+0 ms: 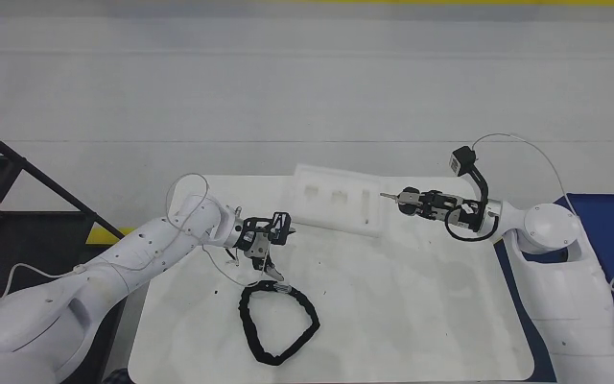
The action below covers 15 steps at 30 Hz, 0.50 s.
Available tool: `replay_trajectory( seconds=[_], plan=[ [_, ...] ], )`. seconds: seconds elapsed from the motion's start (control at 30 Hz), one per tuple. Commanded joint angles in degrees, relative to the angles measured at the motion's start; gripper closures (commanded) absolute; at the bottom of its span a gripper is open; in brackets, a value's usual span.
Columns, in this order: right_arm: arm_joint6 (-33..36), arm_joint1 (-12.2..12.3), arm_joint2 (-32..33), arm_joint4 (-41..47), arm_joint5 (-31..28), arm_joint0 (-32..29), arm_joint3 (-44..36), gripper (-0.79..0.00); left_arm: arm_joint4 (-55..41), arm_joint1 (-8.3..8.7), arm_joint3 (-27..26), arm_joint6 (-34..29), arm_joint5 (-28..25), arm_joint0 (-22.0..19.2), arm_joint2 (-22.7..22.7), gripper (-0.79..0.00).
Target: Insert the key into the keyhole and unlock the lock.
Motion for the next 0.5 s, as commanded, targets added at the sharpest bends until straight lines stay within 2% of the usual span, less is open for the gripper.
replay_trajectory(
  seconds=[0.0, 0.3, 0.47],
  plan=[
    [0.0, 0.0, 0.0, 0.0, 0.0, 0.0, 0.0, 0.000, 0.0, 0.00, 0.0, 0.0, 0.0, 0.0, 0.0, -0.785],
    [0.0, 0.0, 0.0, 0.0, 0.0, 0.0, 0.0, 0.000, -0.1, 0.00, 0.0, -0.1, 0.3, 0.2, 0.0, -0.785],
    [0.0, 0.0, 0.0, 0.0, 0.0, 0.0, 0.0, 0.000, -1.8, 0.87, 0.0, 1.2, 3.4, 3.3, -1.9, -0.785]
  ],
)
